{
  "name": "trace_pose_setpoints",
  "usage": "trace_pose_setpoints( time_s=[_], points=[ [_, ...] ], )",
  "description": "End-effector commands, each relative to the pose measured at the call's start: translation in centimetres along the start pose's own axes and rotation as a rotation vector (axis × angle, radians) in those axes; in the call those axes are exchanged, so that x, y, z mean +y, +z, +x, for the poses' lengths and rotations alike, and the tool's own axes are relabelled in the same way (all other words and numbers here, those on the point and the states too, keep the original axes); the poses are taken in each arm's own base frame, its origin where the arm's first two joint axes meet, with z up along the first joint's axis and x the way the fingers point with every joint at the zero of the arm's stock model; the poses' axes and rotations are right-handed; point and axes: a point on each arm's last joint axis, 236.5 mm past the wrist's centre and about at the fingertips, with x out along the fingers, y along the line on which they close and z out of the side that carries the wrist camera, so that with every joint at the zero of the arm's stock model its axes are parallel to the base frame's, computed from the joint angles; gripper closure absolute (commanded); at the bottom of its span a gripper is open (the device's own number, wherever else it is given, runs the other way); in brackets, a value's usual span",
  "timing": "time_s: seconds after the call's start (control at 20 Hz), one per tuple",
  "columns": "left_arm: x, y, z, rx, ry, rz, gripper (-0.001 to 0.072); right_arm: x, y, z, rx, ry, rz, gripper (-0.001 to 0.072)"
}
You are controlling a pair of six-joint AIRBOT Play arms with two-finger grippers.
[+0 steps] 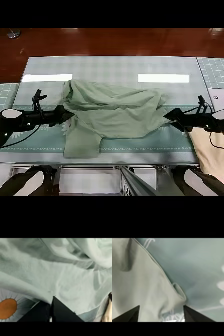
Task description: Fold the shirts.
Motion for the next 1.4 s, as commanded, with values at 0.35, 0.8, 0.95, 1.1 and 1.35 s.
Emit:
trace_pose_setpoints(
  time_s=[0.35,0.8,0.95,1.1,1.35],
  points=[
    [-5.7,4.5,-2.9,-0.098,-0.073,0.157,0.0680,13.5,5.8,0.1,0.009,0.201,-0.218,0.0691],
    [-34.9,11.6,-35.0,-0.886,-0.061,0.902,0.0681,33.4,4.0,-41.7,-0.892,0.338,-0.863,0.0691],
    [-34.3,7.7,-41.7,-1.045,0.146,0.937,0.0682,30.9,-3.1,-48.5,-1.058,0.286,-0.915,0.0691],
    [-33.5,2.1,-46.4,-1.172,0.272,0.985,0.0682,28.1,-9.2,-52.3,-1.168,0.271,-0.921,0.0691],
    [-30.9,-3.9,-50.3,-1.254,0.366,1.008,0.0682,21.0,-11.3,-52.9,-1.180,0.082,-0.760,0.0691]
  ],
)
